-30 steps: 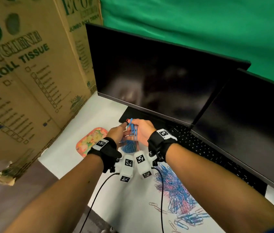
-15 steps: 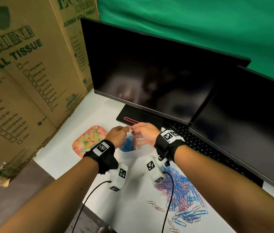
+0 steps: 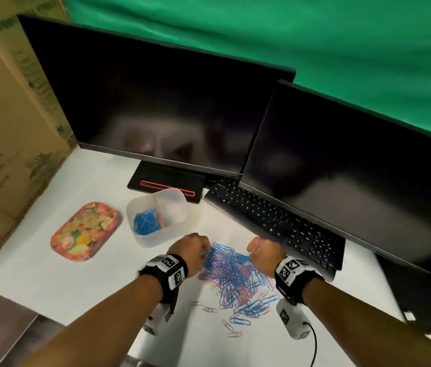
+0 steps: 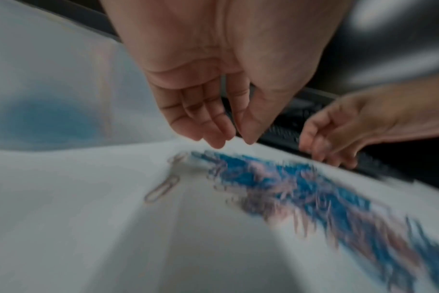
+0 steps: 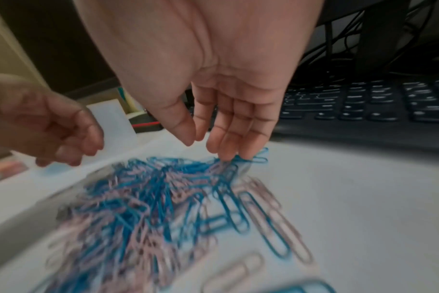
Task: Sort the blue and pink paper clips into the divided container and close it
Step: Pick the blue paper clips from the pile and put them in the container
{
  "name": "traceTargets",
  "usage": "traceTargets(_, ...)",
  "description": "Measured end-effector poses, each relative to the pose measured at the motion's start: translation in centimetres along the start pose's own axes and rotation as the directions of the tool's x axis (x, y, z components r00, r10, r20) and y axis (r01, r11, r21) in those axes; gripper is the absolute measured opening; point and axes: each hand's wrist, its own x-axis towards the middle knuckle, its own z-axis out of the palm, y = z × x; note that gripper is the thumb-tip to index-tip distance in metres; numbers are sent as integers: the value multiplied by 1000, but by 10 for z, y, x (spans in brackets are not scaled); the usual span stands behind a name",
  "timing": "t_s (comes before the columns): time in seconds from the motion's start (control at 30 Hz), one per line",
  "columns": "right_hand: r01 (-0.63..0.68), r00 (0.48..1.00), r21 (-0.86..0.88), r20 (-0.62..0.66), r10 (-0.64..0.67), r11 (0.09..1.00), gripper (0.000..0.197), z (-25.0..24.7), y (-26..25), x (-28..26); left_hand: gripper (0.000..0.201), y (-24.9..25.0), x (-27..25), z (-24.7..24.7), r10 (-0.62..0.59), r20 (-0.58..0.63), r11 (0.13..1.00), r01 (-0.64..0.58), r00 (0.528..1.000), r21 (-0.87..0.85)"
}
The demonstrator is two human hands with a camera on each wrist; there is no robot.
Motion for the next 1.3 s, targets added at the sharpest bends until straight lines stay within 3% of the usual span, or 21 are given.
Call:
traceTargets(0.13,23,1000,27,8,-24,999,25,12,20,-7,39,1,2,19,-41,58,983,30,997,183)
traceTargets(0.4,134,990,-177,-24,-140,975,36,17,21,7,27,-1,-7,26,-113,11,958,106,994,265)
traceTargets(0.5,209,975,-246,-29,-222,947,35,24,11,16,25,-4,-12,24,-126,-27,974,129,992,188)
traceTargets(0.67,284,946,-268,-75,-314,921,16,30,10,23,32,-10,-19,21,-149,-96,984,138,984,-109)
traceTargets(0.8,223,970,50,-109,-217,973,9,23,16,24,27,-12,-19,18,-202,-96,925,158,975,-345)
traceTargets(0.87,191,982,272,-61,-181,943,6,18,17,21,29,-13,-17,17,-230,-53,832,169,972,-528)
traceTargets(0.93,127,982,522,55,-181,844,9,12,19,16,37,-8,-16,14,-240,-1,664,164,971,-729)
traceTargets(1.03,37,969,746,135,-206,665,17,4,16,5,42,0,-17,8,-265,75,397,180,961,-900)
traceTargets(1.17,-61,946,922,176,-273,382,21,-4,8,-10,34,6,-16,3,-254,164,132,202,953,-971)
traceTargets(1.3,-102,925,957,191,-329,270,15,-8,-6,-21,18,17,-18,-4,-235,250,-113,229,939,-967)
